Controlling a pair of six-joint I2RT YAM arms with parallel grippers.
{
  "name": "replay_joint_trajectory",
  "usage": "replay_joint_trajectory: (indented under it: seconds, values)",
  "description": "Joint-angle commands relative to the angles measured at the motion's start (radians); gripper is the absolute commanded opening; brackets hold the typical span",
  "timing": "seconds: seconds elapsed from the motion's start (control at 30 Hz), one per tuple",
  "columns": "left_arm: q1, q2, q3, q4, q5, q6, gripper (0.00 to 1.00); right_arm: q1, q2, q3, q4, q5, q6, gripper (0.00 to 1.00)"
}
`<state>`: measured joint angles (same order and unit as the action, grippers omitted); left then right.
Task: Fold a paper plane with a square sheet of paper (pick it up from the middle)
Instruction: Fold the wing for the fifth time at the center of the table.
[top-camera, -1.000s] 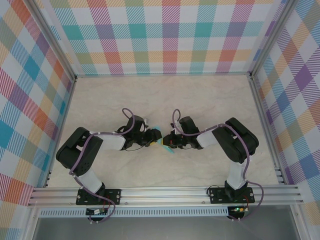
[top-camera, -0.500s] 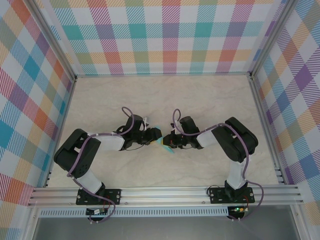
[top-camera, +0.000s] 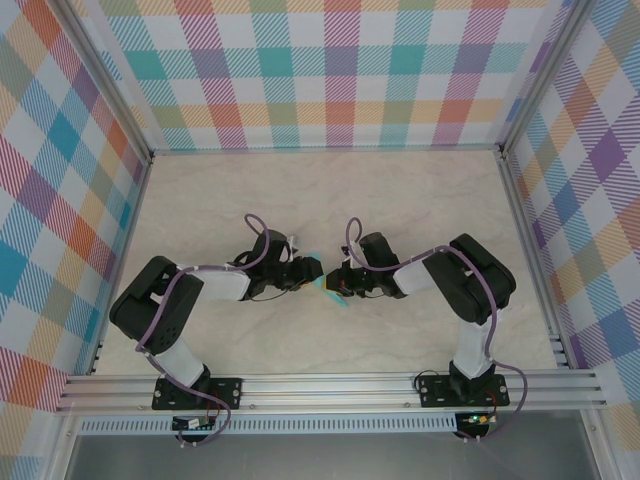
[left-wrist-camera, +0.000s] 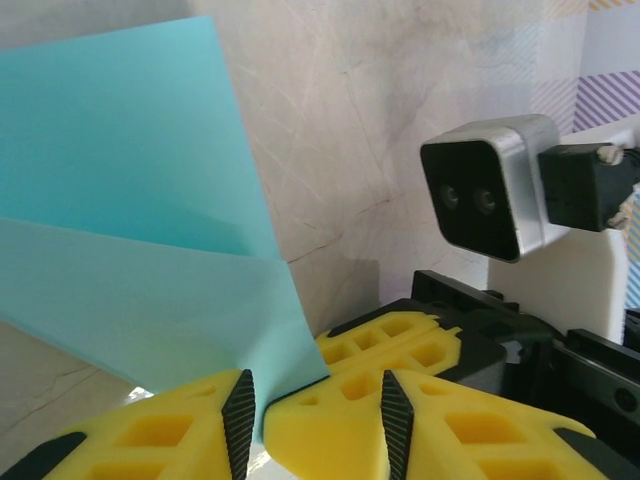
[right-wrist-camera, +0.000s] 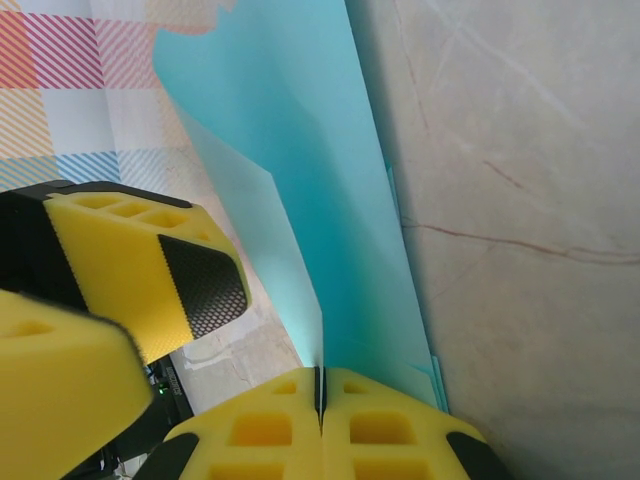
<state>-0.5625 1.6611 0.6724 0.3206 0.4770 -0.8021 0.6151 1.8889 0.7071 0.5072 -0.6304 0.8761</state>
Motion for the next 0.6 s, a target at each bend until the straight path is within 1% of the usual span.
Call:
replay_joint_trajectory:
  seconds: [0.0, 0.17, 0.33, 0.57]
  values:
    - [-0.018, 0.021, 0.019, -0.02, -0.02, 0.02, 0.4, -0.005, 0.036, -0.004, -0.029, 0.014, -0.003, 0.0]
    - [-0.018, 0.032, 0.026, -0.039, -0.04, 0.015, 0.39, -0.005, 0.041, -0.004, -0.032, 0.013, -0.005, 0.0]
    - [-0.018, 0.046, 0.047, -0.095, -0.055, 0.005, 0.38, -0.005, 0.042, -0.004, -0.038, 0.012, -0.008, 0.0]
    - [-0.019, 0.063, 0.067, -0.159, -0.084, 0.003, 0.38, -0.005, 0.026, 0.006, -0.069, 0.008, -0.023, 0.05]
